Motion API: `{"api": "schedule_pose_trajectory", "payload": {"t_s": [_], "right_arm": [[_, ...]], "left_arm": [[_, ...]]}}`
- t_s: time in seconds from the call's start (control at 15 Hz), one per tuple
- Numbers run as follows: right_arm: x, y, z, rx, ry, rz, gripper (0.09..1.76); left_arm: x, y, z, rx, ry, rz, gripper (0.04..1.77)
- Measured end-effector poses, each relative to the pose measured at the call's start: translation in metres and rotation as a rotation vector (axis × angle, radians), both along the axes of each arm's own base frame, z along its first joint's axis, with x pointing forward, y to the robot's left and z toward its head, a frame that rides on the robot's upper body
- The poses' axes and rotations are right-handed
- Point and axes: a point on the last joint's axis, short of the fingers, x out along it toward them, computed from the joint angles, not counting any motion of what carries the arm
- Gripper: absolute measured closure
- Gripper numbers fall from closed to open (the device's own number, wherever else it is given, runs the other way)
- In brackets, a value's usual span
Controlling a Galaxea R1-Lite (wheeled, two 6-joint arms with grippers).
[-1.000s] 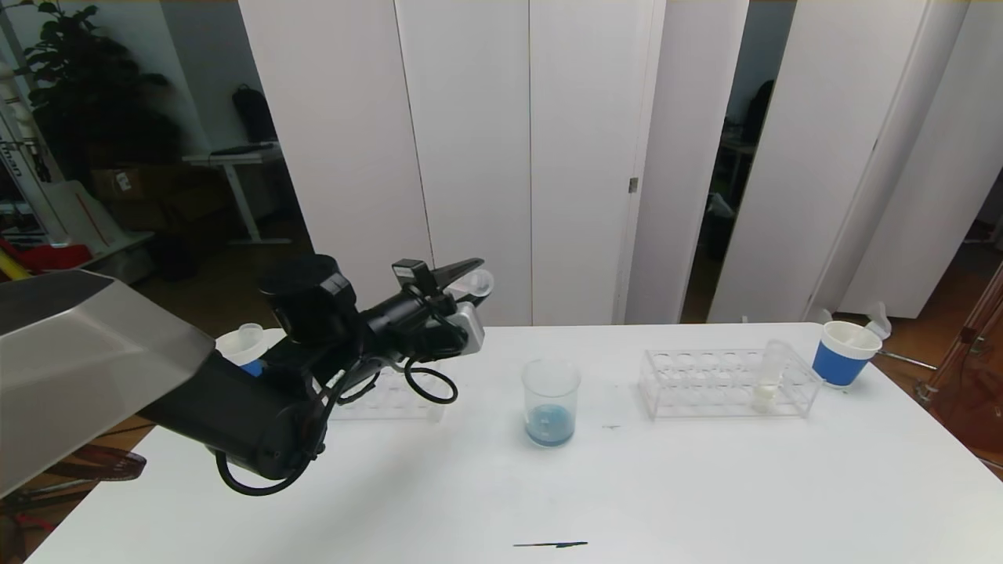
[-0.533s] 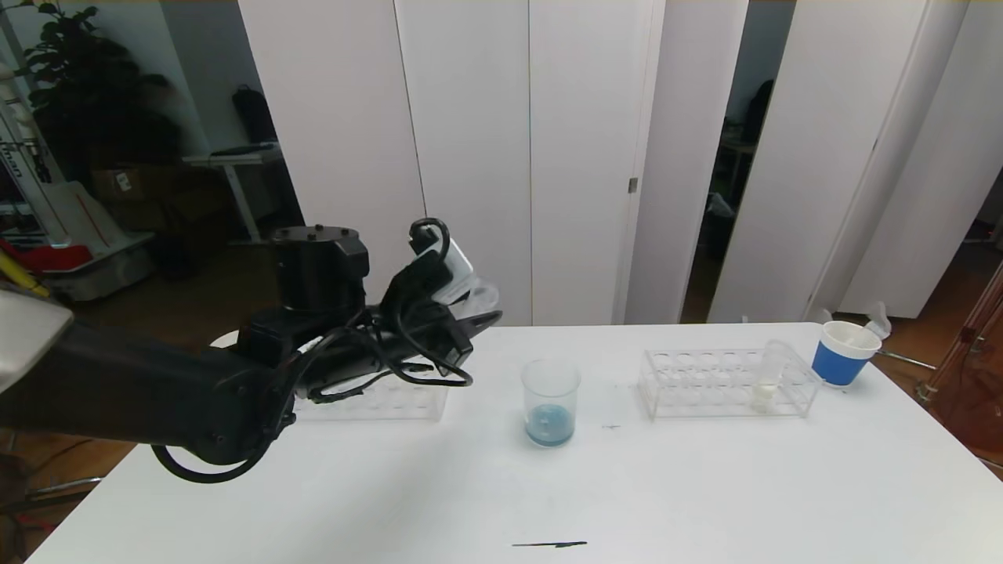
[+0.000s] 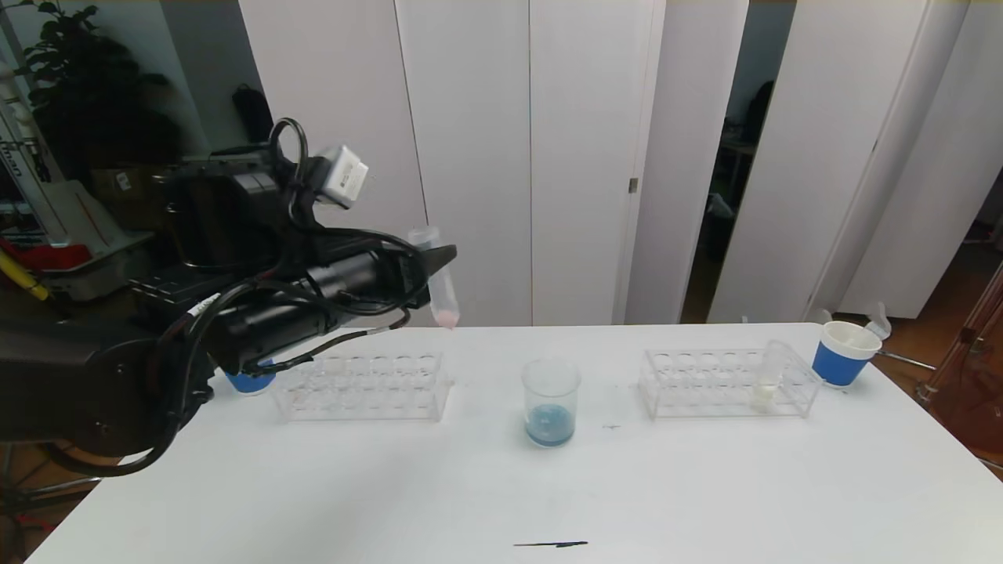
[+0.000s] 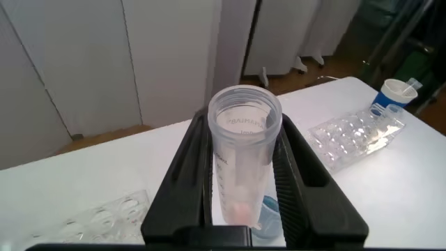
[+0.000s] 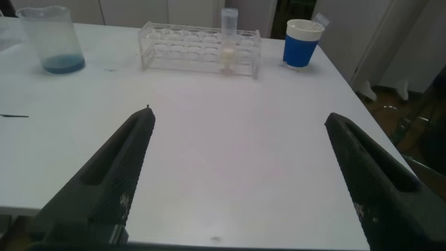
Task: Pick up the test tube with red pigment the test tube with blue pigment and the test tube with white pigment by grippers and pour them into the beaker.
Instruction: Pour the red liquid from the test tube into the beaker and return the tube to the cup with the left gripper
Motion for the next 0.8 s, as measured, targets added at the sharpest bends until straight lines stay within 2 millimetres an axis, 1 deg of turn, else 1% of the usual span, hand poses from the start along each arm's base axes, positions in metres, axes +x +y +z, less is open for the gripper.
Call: {"api": "schedule_pose_trajectory", "payload": {"t_s": [0.2, 0.4, 0.6, 0.67, 0.8], "right_arm": [[0.0, 0.0, 0.0, 0.0, 0.0, 0.0, 0.1], [0.0, 0.0, 0.0, 0.0, 0.0, -0.001, 0.1], [0.0, 0.0, 0.0, 0.0, 0.0, 0.0, 0.1], [0.0, 0.0, 0.0, 0.0, 0.0, -0.001, 0.1], [0.0, 0.0, 0.0, 0.0, 0.0, 0.0, 0.1]], "left_arm": [[0.004, 0.011, 0.012, -0.057, 0.004, 0.315, 1.21], [0.014, 0.024, 0.014, -0.03, -0.015, 0.689, 1.21], [0.032, 0.047, 0.014, 0.042, -0.05, 1.063, 1.21], [0.039, 0.058, 0.014, 0.048, -0.071, 1.134, 1.21], [0.05, 0.079, 0.009, 0.048, -0.097, 1.213, 1.21]]}}
